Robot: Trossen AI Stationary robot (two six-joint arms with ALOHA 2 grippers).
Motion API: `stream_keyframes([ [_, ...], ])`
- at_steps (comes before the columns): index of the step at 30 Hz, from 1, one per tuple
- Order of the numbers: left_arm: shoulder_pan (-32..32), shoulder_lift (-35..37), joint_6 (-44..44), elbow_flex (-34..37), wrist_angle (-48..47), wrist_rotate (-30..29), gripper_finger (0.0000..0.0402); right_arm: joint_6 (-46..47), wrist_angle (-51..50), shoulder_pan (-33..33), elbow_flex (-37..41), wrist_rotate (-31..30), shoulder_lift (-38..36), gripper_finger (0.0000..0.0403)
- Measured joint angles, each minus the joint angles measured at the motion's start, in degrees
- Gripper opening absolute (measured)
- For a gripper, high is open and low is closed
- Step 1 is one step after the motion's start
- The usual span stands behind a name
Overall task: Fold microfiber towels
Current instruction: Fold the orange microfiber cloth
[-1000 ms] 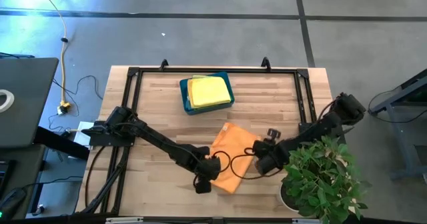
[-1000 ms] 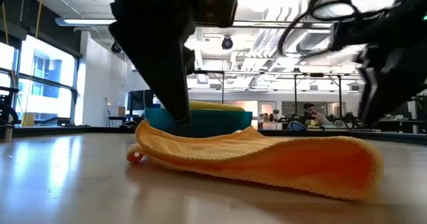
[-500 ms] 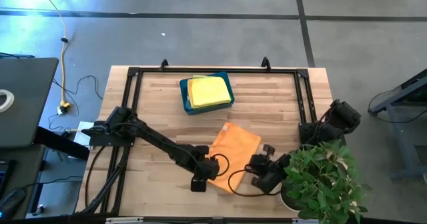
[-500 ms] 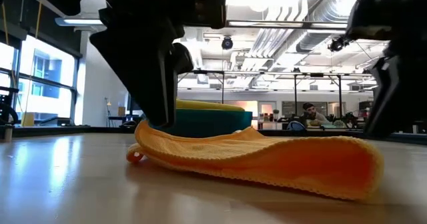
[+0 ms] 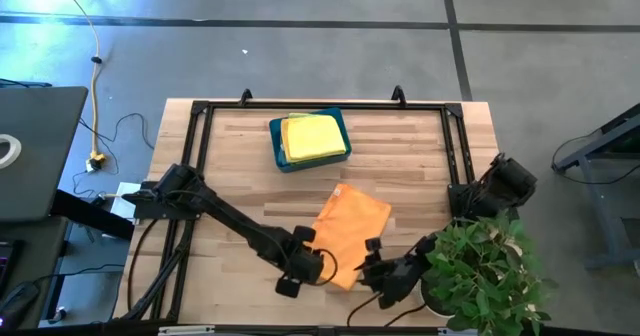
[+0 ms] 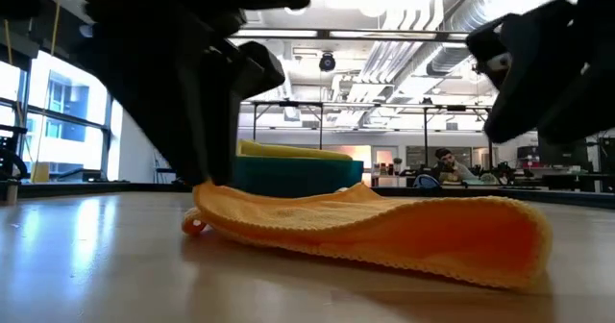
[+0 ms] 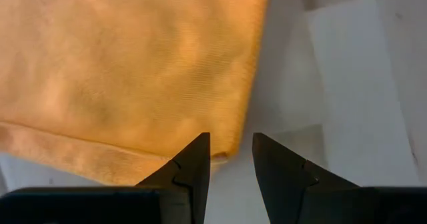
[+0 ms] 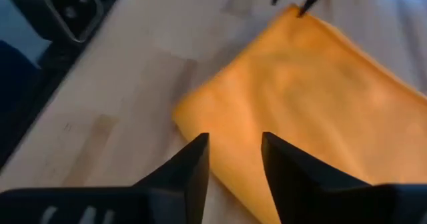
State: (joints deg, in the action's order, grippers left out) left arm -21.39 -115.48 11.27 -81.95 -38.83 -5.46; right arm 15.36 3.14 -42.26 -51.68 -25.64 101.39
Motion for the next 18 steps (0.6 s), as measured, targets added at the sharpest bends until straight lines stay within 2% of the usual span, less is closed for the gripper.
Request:
stream_keyframes([
  [5,-1.6,0.0,-0.9,0.0,0.3,-1.5,0.0102,-2.2,6.6,0.8,0.0,3.9,4.8,0.0153],
  [11,-2.0,0.0,-0.5,0.0,2.7,-1.8,0.0102,-9.0,10.1,1.0,0.0,7.2,7.0,0.0156],
  [18,-2.0,0.0,-0.4,0.0,4.1,-1.8,0.0102,-11.8,10.8,1.4,0.0,6.9,9.3,0.0156],
])
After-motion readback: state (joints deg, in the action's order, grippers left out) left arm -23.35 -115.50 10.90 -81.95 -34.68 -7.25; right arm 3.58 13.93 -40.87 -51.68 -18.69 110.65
